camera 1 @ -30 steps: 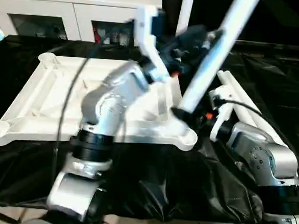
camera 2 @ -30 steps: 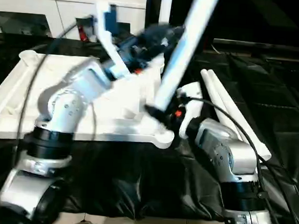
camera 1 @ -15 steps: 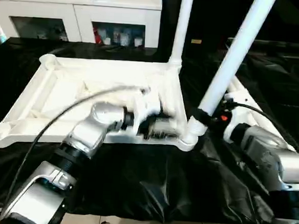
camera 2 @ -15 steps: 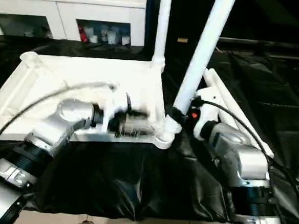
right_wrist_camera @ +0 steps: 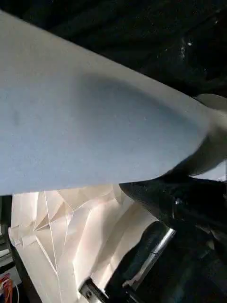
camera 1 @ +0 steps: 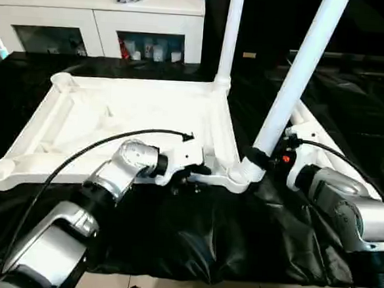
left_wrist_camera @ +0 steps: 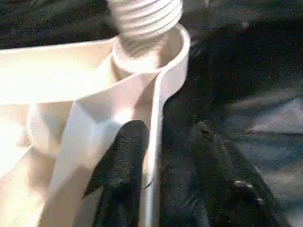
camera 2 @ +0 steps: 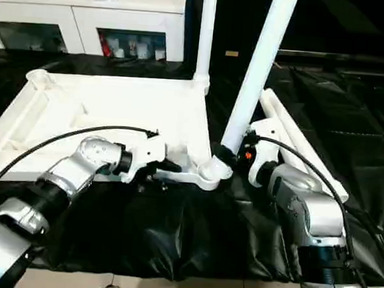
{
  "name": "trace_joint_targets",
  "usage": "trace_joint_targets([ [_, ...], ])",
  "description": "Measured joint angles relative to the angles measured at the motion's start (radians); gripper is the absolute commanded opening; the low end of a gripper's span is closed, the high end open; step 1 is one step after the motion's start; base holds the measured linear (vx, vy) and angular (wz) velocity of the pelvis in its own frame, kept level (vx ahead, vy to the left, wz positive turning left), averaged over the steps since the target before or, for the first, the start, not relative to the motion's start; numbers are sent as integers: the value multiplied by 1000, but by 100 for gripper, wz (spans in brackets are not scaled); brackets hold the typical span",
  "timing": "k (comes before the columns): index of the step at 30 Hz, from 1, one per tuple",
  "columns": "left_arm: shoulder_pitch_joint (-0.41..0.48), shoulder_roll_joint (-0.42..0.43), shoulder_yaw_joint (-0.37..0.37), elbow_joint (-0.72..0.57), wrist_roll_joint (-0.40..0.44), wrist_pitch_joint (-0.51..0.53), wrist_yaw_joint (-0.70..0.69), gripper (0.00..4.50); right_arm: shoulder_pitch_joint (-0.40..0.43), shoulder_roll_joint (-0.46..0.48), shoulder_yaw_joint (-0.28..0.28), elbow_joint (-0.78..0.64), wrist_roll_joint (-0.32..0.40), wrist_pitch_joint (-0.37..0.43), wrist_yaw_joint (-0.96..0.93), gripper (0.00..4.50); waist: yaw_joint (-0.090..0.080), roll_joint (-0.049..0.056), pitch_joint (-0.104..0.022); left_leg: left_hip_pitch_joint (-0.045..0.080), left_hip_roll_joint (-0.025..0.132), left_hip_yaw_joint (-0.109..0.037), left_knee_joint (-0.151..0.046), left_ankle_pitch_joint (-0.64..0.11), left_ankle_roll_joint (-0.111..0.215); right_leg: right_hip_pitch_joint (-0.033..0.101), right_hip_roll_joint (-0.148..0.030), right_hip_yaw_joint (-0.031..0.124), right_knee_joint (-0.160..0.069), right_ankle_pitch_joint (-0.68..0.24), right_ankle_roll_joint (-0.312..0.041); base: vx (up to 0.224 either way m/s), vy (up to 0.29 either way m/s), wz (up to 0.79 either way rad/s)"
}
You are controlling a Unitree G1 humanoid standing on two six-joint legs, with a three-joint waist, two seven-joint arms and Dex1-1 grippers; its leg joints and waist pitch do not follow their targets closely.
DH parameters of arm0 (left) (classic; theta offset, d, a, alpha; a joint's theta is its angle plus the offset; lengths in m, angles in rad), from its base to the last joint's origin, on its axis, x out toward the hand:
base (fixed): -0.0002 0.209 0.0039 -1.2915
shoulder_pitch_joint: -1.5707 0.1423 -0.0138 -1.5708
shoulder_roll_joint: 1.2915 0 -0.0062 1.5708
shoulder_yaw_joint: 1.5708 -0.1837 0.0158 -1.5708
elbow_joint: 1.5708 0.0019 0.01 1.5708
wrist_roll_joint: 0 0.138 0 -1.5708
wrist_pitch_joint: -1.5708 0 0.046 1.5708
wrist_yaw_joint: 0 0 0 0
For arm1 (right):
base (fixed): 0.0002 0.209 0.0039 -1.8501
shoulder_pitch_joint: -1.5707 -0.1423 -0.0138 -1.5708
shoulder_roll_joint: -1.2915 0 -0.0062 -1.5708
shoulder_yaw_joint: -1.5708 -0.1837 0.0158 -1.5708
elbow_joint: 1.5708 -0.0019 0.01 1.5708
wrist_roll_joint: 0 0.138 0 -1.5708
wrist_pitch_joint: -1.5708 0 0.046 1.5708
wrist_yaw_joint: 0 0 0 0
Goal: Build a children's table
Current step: Pick table leg
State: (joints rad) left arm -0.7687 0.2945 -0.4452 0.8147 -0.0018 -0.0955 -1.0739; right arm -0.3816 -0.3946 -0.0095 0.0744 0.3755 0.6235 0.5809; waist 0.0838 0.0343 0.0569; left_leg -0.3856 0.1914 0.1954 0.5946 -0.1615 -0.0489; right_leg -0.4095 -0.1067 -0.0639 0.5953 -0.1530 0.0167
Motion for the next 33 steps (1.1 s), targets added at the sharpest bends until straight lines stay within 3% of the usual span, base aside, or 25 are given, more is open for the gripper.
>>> trace_joint_targets([
  [18,-51,-16,11,162,46,-68,-37,11,0,-6,20,-14,13,6,62,188,0,0,0,0,0,0,0,0,0,0,0,0,0,2,-4,0,0,0],
  [26,-46,-36,41,122,26,65,-89,0,-47,-23,62,76,3,-20,150,188,2,0,0,0,0,2,0,0,0,0,-1,0,0,2,-4,0,0,0],
  [30,-8,-57,46,14,33,183,-10,0,-73,-32,62,125,-18,-53,161,188,1,-1,0,0,0,3,0,0,0,0,-2,0,0,2,-4,0,0,0],
  [33,11,-69,46,-27,42,207,30,0,-84,-34,61,148,-33,-74,163,188,0,-1,0,1,0,3,0,0,0,0,-2,0,0,2,-4,0,0,0],
])
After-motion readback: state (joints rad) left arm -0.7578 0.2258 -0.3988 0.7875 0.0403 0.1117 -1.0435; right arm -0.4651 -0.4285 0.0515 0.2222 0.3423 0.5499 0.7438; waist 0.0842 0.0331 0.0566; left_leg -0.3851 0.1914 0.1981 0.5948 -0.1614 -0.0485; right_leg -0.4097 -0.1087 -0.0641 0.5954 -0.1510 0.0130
